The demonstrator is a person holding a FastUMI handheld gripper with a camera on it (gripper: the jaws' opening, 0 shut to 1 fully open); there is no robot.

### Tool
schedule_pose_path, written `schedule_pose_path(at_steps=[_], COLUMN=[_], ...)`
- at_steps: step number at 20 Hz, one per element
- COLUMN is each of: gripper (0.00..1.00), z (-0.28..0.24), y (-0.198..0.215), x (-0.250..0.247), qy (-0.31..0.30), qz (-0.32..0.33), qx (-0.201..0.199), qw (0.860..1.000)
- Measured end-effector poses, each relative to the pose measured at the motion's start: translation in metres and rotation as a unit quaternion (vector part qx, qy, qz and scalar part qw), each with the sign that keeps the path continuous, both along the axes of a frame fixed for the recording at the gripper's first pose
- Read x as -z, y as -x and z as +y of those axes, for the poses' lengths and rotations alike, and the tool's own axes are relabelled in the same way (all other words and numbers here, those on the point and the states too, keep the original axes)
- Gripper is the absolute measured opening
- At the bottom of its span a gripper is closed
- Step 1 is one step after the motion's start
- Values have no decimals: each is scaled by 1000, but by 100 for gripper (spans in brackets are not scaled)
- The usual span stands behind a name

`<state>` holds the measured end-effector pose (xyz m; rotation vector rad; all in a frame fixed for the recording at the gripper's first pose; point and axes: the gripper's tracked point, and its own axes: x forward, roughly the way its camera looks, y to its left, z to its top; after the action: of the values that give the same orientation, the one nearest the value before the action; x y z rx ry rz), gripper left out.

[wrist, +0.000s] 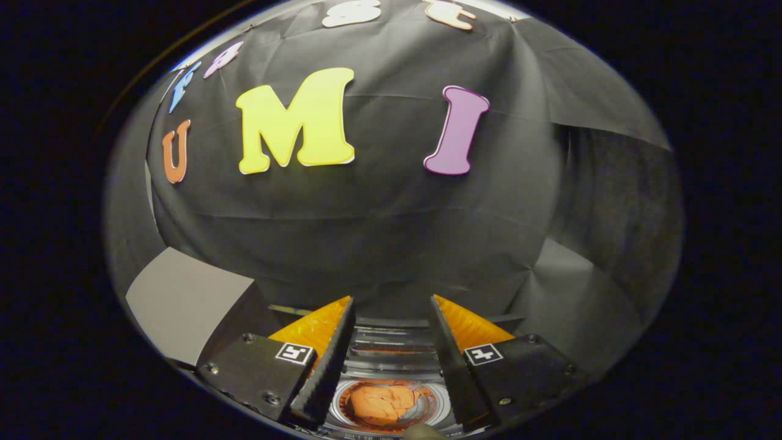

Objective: Put the clothes into the washing machine and then close the washing machine lid.

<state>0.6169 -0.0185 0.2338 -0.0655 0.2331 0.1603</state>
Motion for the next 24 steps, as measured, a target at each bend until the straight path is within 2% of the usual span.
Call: schedule_pose_path(at_steps=[8,11,12,24], gripper=[76,76,76,77], z=[2,-8,-9,-10], y=[-60,-71,-71,-62], x=[32,60,56,58], qy=[-19,3,-5,-31], qz=[65,87,69,27], qx=[11,18,14,7], qw=[998,996,998,999])
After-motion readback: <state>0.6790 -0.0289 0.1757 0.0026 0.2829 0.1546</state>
